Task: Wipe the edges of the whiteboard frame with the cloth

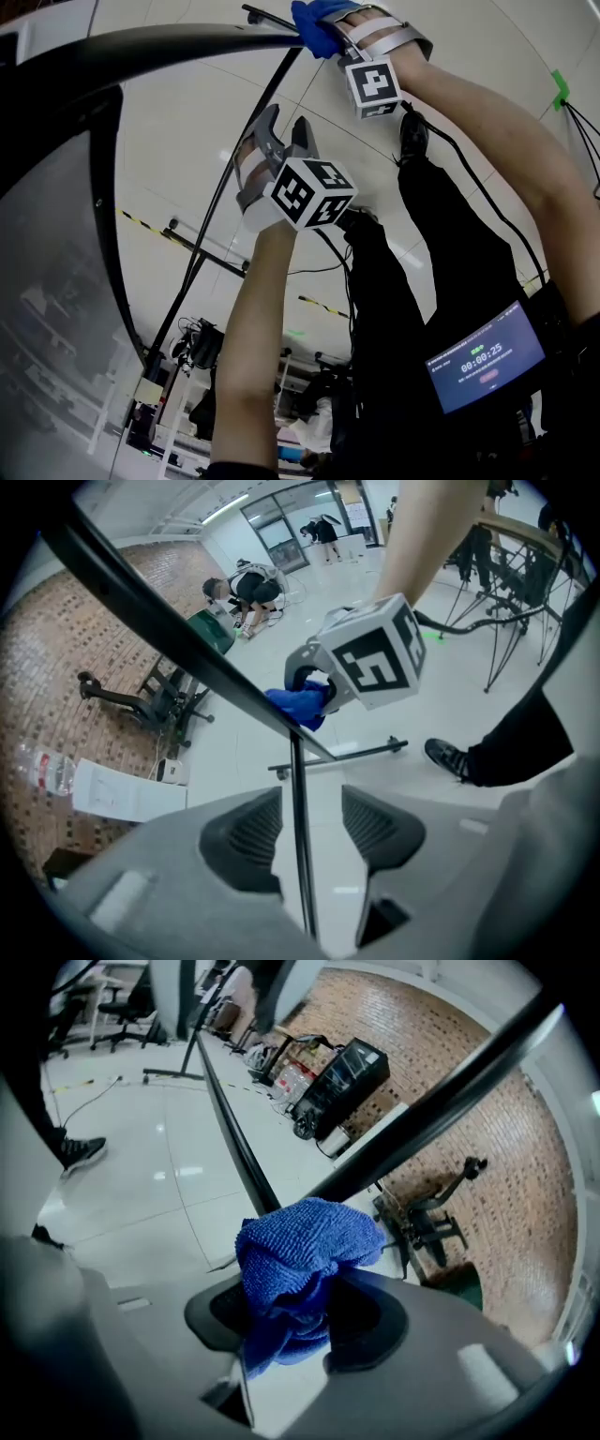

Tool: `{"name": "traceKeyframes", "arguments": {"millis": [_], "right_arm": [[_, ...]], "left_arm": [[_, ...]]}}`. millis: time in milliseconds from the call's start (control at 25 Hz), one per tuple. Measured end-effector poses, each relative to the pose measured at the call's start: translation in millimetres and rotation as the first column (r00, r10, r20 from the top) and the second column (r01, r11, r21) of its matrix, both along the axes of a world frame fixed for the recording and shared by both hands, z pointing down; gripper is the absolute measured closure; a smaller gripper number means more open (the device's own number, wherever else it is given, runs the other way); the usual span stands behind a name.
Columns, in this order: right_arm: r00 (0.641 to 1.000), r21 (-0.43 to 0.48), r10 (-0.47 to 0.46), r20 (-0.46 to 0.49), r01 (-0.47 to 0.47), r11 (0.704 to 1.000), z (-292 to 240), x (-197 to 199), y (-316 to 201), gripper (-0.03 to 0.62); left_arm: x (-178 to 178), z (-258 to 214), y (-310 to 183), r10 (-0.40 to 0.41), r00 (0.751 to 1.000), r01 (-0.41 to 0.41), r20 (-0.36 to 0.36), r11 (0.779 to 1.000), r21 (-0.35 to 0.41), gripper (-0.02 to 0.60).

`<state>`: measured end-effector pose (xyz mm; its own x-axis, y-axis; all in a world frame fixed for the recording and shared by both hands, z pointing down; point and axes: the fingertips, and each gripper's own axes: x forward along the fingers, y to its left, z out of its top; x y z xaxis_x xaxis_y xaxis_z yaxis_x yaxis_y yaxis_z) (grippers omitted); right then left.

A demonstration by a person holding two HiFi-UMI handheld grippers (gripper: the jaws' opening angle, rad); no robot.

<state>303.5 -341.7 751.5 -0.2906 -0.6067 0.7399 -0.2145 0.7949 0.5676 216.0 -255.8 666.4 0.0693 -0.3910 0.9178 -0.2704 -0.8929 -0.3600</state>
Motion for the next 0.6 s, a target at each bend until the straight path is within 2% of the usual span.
{"name": "traceKeyframes", "arguments": {"millis": [80, 160, 280, 320, 400, 480, 600], "right_arm": [[0.994, -0.086, 0.094, 0.046, -0.09, 0.992, 15.2, 7.2, 7.8, 0.405], [0.98, -0.186, 0.175, 0.094, -0.156, 0.97, 22.1, 7.0, 20.5, 0.405], [0.953, -0.304, 0.25, 0.171, -0.19, 0.933, 21.8, -9.0, 35.9, 0.405], [0.936, -0.336, 0.289, 0.202, -0.21, 0.918, 19.0, -14.2, 36.2, 0.405], [0.878, -0.401, 0.389, 0.279, -0.261, 0.878, 9.3, -21.9, 33.0, 0.405], [0.826, -0.438, 0.45, 0.34, -0.284, 0.853, -0.1, -26.9, 30.1, 0.405], [0.811, -0.429, 0.445, 0.38, -0.272, 0.861, -7.5, -31.4, 30.5, 0.407]], "left_arm": [[2.1, 8.3, 6.8, 0.004, 1.0, -0.004, -0.002, 1.0, -0.018, 0.383], [0.5, 11.1, 15.5, 0.022, 1.0, -0.022, -0.004, 0.999, -0.023, 0.383], [-11.9, 12.8, 22.4, 0.042, 0.999, -0.042, -0.006, 0.999, -0.016, 0.383], [-16.3, 13.3, 21.6, 0.036, 0.999, -0.036, -0.009, 0.999, -0.012, 0.383], [-23.2, 14.8, 20.2, 0.006, 1.0, -0.006, -0.022, 1.0, -0.013, 0.383], [-26.7, 16.4, 20.9, -0.027, 0.999, 0.027, -0.037, 0.999, -0.019, 0.383], [-25.7, 14.7, 27.8, -0.048, 0.997, 0.047, -0.056, 0.999, -0.022, 0.383]]}}
